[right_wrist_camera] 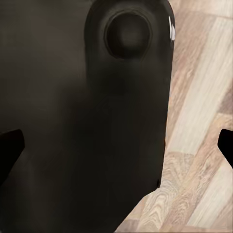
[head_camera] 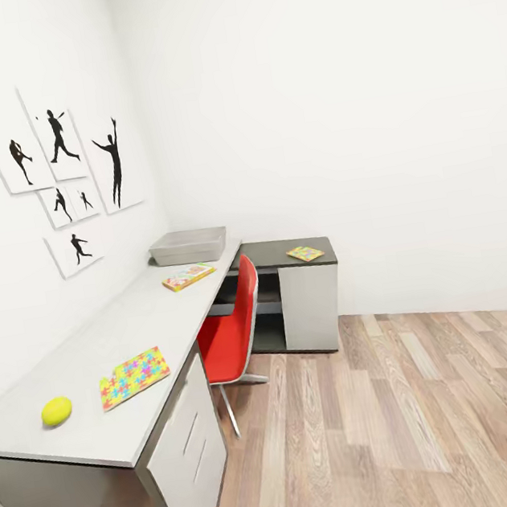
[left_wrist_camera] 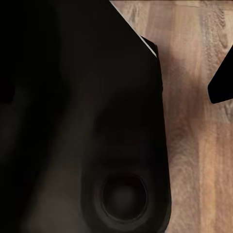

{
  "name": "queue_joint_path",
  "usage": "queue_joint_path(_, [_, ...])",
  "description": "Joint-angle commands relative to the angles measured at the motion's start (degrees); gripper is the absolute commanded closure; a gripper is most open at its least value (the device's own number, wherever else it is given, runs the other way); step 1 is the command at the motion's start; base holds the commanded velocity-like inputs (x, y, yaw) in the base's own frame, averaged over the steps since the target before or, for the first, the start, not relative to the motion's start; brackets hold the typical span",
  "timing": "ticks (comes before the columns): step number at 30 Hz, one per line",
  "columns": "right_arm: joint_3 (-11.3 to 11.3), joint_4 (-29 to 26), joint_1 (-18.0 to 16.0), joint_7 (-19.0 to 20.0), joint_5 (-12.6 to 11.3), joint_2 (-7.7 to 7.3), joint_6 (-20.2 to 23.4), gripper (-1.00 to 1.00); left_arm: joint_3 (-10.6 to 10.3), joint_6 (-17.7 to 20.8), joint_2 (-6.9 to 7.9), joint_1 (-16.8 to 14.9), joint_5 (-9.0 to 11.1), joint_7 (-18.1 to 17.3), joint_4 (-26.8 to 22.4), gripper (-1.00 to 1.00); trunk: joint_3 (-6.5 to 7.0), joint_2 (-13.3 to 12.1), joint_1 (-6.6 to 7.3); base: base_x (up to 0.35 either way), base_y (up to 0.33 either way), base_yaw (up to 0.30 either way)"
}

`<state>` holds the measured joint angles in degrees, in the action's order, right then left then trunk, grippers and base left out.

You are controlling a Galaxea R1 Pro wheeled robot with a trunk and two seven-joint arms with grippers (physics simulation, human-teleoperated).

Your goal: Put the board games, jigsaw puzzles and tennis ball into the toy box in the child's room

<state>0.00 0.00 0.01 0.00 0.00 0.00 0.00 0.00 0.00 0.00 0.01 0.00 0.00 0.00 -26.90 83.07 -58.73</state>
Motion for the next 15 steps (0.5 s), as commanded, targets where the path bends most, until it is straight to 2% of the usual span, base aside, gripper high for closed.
queue_joint_path(1, [-0.33,-0.27,-0.03,-0.18,-0.1,0.33,0.33,-1.0,-0.33,-0.22,-0.33,-0.24,0.27,-0.09,-0.33,-1.0,-0.03,0.01,0.0,-0.077,0.0,0.0])
queue_joint_path(4, [-0.44,-0.27,-0.02,-0.11,-0.1,1.3,0.64,-1.0,-0.44,-0.24,-1.23,-0.22,0.27,-0.09,-0.67,-1.0,-0.03,0.01,0.0,-0.053,0.0,0.0])
queue_joint_path(9, [-0.72,-0.27,-0.04,0.12,-0.39,2.5,0.35,-1.0,-0.78,-0.83,-1.29,-0.19,0.22,-0.09,-0.96,-1.0,-0.03,0.01,0.0,-0.056,0.0,0.0])
queue_joint_path(12, [-0.86,-0.27,-0.05,0.15,-0.52,3.4,0.27,-1.0,-0.89,-1.8,-1.31,-0.19,0.2,-0.09,-1.07,-1.0,-0.03,0.01,0.0,-0.205,0.0,0.0])
queue_joint_path(15, [-0.92,-0.27,-0.07,0.17,-0.58,3.59,0.27,-1.0,-0.93,-2.76,-1.35,-0.19,0.18,-0.09,-1.11,-1.0,-0.03,0.01,0.0,-0.283,0.0,0.0])
